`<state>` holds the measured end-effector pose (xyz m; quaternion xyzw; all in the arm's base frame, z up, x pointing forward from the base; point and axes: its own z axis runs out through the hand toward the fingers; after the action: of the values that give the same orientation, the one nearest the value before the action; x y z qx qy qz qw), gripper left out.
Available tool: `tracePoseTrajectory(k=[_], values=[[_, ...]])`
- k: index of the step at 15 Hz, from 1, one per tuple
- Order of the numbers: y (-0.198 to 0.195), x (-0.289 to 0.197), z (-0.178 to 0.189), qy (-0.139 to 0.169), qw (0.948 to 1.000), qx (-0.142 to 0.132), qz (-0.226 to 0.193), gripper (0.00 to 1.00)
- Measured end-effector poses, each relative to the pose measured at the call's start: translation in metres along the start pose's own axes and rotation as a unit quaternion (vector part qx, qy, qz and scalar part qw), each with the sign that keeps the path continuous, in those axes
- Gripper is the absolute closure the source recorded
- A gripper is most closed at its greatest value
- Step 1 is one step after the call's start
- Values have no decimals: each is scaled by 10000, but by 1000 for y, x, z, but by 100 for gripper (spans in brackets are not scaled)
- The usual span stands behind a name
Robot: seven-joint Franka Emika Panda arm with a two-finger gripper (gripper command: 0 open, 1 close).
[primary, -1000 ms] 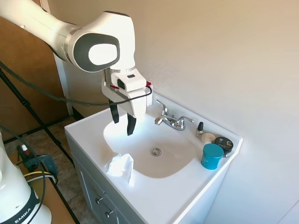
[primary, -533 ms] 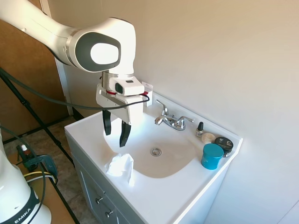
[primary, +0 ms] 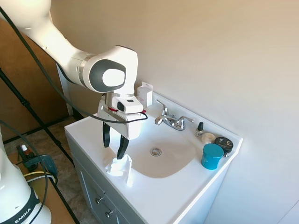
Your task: Throw the tissue in the trash bin
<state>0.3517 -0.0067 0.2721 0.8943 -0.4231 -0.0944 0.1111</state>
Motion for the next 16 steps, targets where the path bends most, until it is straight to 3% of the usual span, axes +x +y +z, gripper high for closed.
tracePoseTrajectory(k=[5, 6, 16], values=[[-5, 3, 13, 42, 9999, -65, 92, 0], [-5, 4, 15, 38, 9999, -84, 104, 100], [-8, 14, 35, -40, 9998, -13, 183, 100]])
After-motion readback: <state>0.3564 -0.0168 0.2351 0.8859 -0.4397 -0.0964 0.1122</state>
